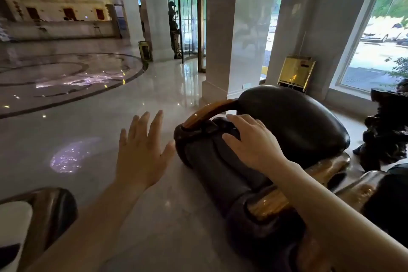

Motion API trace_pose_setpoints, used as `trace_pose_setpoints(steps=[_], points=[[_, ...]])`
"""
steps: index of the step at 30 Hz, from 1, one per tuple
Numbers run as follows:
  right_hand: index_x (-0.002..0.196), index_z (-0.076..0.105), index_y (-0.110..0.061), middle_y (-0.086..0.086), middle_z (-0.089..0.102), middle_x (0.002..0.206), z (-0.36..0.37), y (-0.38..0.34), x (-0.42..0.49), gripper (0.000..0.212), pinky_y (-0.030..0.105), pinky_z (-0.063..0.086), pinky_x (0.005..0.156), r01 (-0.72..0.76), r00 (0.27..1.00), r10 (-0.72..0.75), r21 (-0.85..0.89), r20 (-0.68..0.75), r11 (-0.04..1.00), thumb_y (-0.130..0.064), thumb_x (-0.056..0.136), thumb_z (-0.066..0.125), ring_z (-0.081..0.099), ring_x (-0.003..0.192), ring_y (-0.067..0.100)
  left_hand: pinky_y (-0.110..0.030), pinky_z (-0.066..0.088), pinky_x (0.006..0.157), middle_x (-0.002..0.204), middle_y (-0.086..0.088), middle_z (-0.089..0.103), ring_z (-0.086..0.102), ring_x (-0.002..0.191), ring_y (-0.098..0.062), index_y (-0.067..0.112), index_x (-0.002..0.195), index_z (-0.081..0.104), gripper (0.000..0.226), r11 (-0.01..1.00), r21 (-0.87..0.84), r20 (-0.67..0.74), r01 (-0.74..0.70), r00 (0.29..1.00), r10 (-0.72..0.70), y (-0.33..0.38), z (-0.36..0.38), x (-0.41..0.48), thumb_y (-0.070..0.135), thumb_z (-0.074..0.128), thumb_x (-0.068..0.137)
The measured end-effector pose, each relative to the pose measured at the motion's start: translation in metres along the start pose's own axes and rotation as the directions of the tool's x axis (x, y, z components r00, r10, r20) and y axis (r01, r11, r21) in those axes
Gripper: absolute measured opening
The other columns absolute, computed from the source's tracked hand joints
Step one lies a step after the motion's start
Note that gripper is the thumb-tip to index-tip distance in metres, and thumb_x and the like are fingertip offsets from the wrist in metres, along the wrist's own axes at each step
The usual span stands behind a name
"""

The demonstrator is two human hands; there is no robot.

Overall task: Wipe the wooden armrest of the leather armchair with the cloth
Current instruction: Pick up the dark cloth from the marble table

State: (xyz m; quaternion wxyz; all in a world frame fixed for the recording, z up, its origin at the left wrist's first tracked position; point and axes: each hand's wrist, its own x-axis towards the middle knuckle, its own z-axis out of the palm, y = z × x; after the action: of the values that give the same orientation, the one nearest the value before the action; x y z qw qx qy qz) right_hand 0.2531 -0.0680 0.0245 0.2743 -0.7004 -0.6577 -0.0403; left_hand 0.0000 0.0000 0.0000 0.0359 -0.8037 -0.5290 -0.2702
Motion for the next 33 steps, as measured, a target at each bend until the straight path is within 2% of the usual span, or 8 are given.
trace_pose_setpoints(steps=[10,15,21,25,29,33], points=[[0.149,0.035,-0.033,-0.004,0.048,0.147,0.050,-0.055,0.012,0.057,0.041,0.045,0.096,0.049,0.988,-0.049,0.002,0.149,0.999,-0.051,0.097,0.050,0.045,0.131,0.025,-0.061,0.021,0.116,0.160,-0.012,0.025,0.018,0.149,-0.034,0.027,0.154,0.017,0.075,0.991,-0.015,0.028,0.132,0.991,-0.132,-0.072,-0.002,-0.033,0.061,0.026,0.088],[0.150,0.035,-0.032,-0.002,0.047,0.147,0.082,-0.104,0.027,0.056,0.042,0.044,0.096,0.078,0.975,-0.077,0.002,0.208,0.997,-0.049,0.098,0.050,0.043,0.133,0.025,-0.060,0.021,0.117,0.162,-0.011,0.022,0.015,0.150,-0.034,0.026,0.155,0.018,0.075,0.975,-0.032,0.052,0.220,0.974,-0.218,-0.130,-0.008,-0.050,0.057,0.032,0.088],[0.149,0.033,-0.034,-0.002,0.049,0.145,0.130,-0.163,0.047,0.057,0.044,0.044,0.097,0.090,0.960,-0.087,-0.002,0.266,0.996,-0.049,0.097,0.051,0.044,0.133,0.025,-0.060,0.024,0.114,0.159,-0.014,0.027,0.021,0.147,-0.038,0.020,0.154,0.023,0.076,0.956,-0.006,0.084,0.293,0.953,-0.291,-0.205,-0.022,-0.067,0.053,0.036,0.087],[0.149,0.033,-0.035,-0.003,0.052,0.140,0.163,-0.199,0.054,0.057,0.044,0.047,0.092,0.115,0.954,-0.114,0.012,0.277,0.993,-0.052,0.096,0.050,0.046,0.129,0.024,-0.060,0.026,0.113,0.157,-0.014,0.028,0.023,0.146,-0.037,0.019,0.153,0.022,0.076,0.951,0.055,0.126,0.306,0.942,-0.310,-0.246,-0.028,-0.086,0.056,0.031,0.086],[0.147,0.033,-0.037,-0.004,0.054,0.138,0.190,-0.230,0.059,0.058,0.044,0.049,0.090,0.137,0.945,-0.140,0.028,0.297,0.990,-0.055,0.094,0.050,0.049,0.127,0.023,-0.057,0.018,0.118,0.159,-0.016,0.026,0.021,0.148,-0.036,0.020,0.155,0.021,0.079,0.928,0.108,0.167,0.358,0.913,-0.372,-0.280,-0.034,-0.104,0.059,0.023,0.085],[0.147,0.034,-0.038,-0.005,0.056,0.134,0.213,-0.248,0.066,0.059,0.041,0.048,0.086,0.168,0.926,-0.180,0.065,0.331,0.984,-0.057,0.093,0.051,0.053,0.122,0.022,-0.061,0.021,0.116,0.159,-0.017,0.027,0.021,0.148,-0.036,0.016,0.153,0.027,0.067,0.897,0.113,0.152,0.427,0.885,-0.440,-0.303,-0.038,-0.118,0.049,0.039,0.096]])
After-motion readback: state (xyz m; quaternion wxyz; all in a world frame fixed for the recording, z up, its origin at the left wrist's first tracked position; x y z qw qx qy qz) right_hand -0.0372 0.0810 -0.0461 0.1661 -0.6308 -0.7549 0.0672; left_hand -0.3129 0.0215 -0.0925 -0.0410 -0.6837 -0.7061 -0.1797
